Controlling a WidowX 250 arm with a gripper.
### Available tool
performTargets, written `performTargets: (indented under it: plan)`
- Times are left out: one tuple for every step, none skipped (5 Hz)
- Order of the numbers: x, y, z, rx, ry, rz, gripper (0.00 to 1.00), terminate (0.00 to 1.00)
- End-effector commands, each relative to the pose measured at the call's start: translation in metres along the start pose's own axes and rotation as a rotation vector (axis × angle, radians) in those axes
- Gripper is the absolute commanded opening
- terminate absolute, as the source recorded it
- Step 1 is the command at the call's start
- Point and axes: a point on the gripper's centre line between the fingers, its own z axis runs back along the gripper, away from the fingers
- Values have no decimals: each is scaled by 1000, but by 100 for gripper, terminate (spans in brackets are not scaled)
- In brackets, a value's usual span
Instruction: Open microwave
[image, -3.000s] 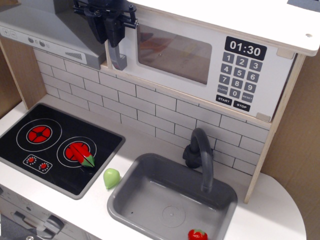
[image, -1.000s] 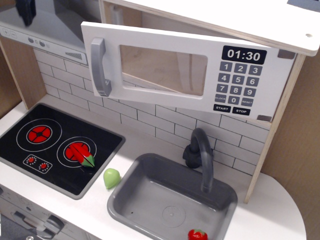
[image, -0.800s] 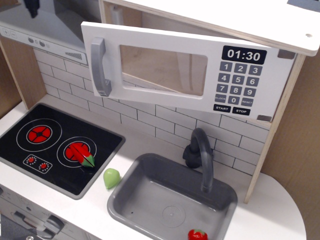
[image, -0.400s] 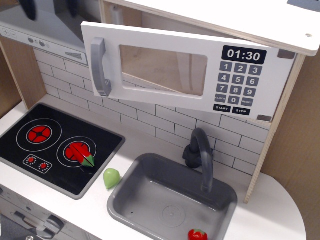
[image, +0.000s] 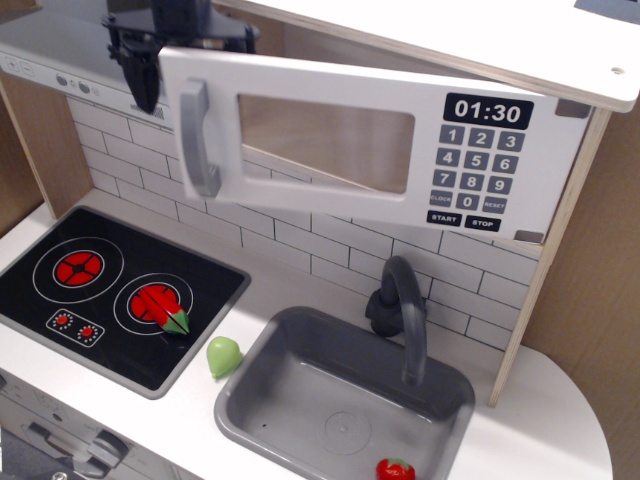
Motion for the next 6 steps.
performTargets:
  plan:
    - [-63, -14, 32, 18, -29, -254, 100, 0]
    - [-96, -22, 40, -18, -1, -345, 100, 0]
    - [-113, -35, 45, -36, 30, -383, 100, 0]
    - [-95, -29, 49, -58, -1, -302, 100, 0]
    - [-74, -22, 50, -24, -37, -230, 100, 0]
    - [-56, -26, 61, -33, -51, -153, 100, 0]
